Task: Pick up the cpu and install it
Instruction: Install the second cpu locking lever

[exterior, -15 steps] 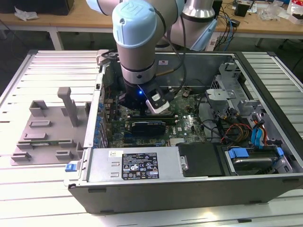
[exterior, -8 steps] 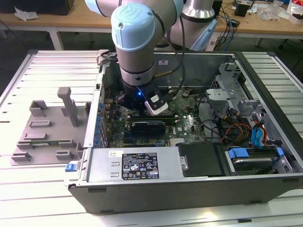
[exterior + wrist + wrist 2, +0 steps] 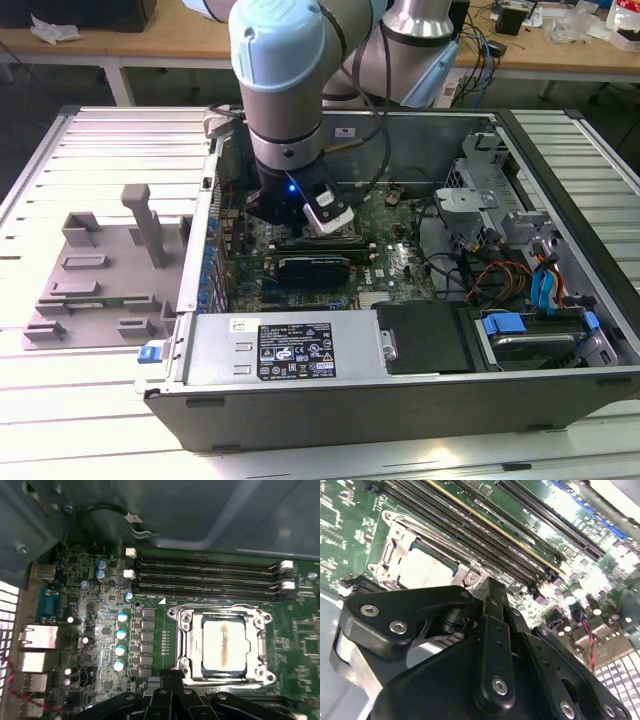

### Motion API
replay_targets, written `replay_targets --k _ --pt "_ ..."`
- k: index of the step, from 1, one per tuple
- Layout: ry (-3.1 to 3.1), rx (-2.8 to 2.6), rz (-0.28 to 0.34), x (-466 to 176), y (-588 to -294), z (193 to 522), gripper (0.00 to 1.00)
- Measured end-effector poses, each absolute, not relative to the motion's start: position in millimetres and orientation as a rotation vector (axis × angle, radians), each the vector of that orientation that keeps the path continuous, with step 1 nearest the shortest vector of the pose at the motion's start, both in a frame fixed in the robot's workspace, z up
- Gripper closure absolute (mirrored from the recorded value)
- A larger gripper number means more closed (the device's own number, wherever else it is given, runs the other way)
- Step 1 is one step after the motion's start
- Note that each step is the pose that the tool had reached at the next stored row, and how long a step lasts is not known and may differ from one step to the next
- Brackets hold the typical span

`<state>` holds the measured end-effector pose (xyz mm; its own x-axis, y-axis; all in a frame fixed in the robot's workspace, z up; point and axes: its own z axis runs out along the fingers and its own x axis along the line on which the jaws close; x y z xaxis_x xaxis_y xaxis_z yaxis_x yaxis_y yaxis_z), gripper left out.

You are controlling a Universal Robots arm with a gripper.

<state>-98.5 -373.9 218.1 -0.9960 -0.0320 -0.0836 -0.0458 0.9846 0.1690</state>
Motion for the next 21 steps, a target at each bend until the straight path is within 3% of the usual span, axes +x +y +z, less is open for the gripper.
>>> replay_targets --k 4,11,17,21 --pt "3.057 -0.063 0.18 -96.7 -372.7 234.6 0.89" --pt "3.057 -0.062 0.177 -58.6 -370.9 234.4 0.89" --pt "3.057 -0.062 0.177 -48.9 -344.4 233.3 0.89" --pt "3.057 -0.062 0.177 -48.9 -342.0 238.9 0.89"
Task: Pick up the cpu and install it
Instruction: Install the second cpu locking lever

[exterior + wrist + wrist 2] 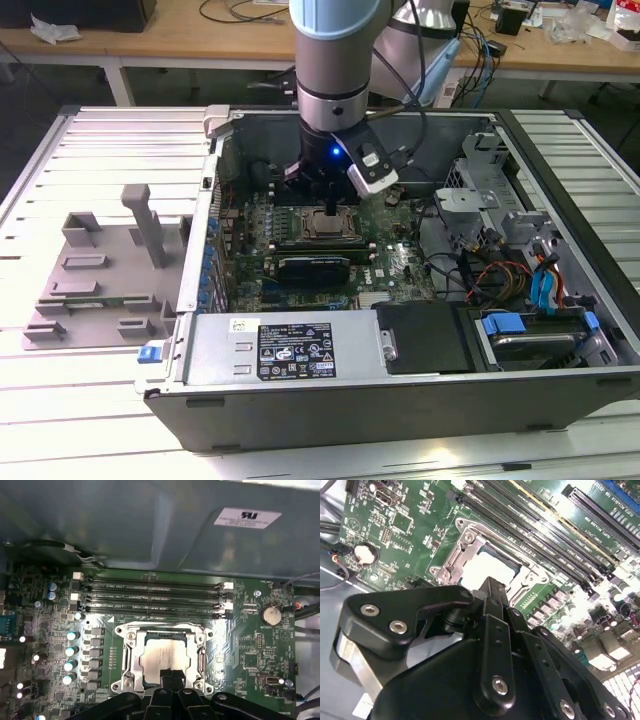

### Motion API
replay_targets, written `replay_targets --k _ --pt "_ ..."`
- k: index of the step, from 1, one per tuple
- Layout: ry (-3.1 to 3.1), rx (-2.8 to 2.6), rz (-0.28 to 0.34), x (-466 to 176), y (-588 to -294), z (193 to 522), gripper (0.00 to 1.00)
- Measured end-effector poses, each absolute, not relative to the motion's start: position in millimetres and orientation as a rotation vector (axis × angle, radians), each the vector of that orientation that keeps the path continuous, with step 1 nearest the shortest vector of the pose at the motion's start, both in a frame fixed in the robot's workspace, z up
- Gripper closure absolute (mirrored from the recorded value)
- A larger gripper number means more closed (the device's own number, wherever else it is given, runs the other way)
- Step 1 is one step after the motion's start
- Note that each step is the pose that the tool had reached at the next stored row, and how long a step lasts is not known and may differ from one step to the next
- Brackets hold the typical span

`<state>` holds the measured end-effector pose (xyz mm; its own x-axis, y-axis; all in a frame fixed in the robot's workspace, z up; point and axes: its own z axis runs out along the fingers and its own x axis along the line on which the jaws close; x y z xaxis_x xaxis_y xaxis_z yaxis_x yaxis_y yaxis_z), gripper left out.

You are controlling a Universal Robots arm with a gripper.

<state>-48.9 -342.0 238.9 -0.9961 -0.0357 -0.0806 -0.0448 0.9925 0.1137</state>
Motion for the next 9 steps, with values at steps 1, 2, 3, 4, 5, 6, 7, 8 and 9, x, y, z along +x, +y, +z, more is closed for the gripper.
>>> replay_targets --k 1,2,3,4,5,6,7,8,9 --pt "3.057 -0.062 0.177 -48.9 -342.0 239.2 0.89" --pt "3.057 -0.062 0.177 -48.9 -342.0 239.6 0.89" --pt "3.057 -0.062 0.177 -48.9 -342.0 239.8 0.89" --pt "3.057 -0.062 0.177 -48.9 -342.0 239.9 0.89" --pt "3.057 -0.062 0.177 -48.9 -342.0 240.1 0.89" --pt "3.057 -0.062 0.177 -48.9 -342.0 240.4 0.89" --pt "3.058 -0.062 0.177 -48.9 -342.0 240.7 0.89" --pt "3.057 -0.062 0.177 -48.9 -342.0 241.0 0.89" --pt "3.058 -0.062 0.177 -48.9 -342.0 241.3 0.89"
